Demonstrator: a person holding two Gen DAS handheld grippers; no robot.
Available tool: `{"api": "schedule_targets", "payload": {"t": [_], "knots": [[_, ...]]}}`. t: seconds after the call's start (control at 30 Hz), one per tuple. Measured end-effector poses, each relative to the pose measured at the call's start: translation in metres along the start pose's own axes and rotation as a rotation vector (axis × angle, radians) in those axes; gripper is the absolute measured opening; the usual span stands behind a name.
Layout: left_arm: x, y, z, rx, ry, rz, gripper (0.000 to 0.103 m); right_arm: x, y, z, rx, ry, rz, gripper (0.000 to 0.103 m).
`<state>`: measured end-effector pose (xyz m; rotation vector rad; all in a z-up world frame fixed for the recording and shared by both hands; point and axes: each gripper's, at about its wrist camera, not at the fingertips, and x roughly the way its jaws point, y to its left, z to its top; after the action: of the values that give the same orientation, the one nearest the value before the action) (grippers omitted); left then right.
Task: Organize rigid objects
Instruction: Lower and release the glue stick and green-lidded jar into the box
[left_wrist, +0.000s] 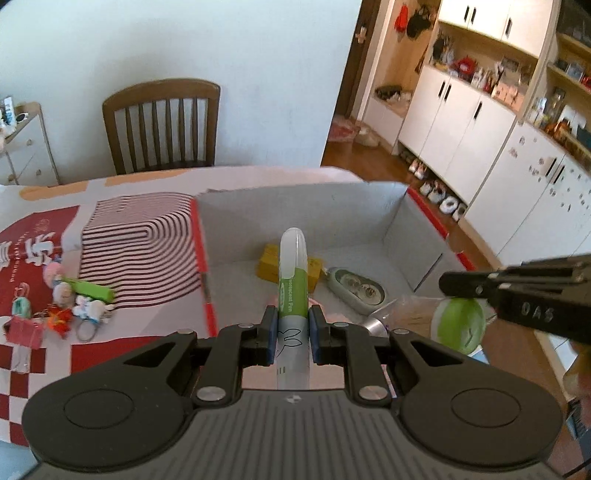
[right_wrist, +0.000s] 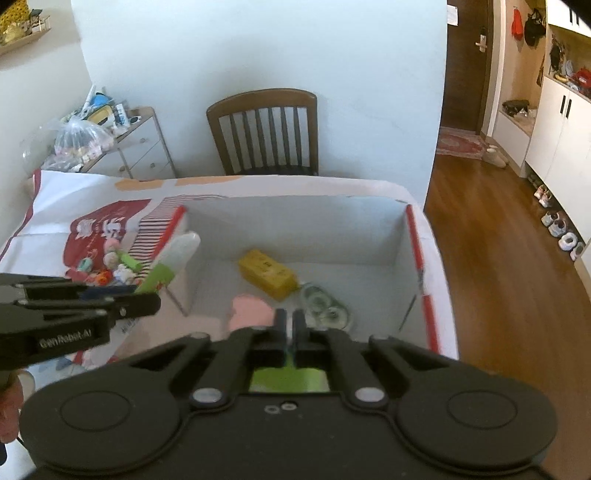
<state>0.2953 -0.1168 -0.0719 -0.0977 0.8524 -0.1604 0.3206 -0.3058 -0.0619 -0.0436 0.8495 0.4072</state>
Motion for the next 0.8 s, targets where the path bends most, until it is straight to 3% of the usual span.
{"api": "schedule_targets", "payload": {"t": [0.17,0.4,0.53,0.8], "knots": [[0.033,-0.012,0.007,0.027,0.042,0.061,0.017,0.013,-0.028,0.001,0.034,0.03,0.027,0.003],[0.068,-0.012,0.012,0.008,0.109,0.158,0.017,0.026,-0.043,-0.009,0.036,0.07,0.056,0.007],[0.083,-0.018,0.015,0.049,0.134,0.207,0.017,0.031,-0.048,-0.014,0.036,0.086,0.072,0.008],[0.108,-0.019,0.011,0.018,0.257,0.187,0.017,0.036,-0.053,-0.014,0.026,0.098,0.098,0.012]]}}
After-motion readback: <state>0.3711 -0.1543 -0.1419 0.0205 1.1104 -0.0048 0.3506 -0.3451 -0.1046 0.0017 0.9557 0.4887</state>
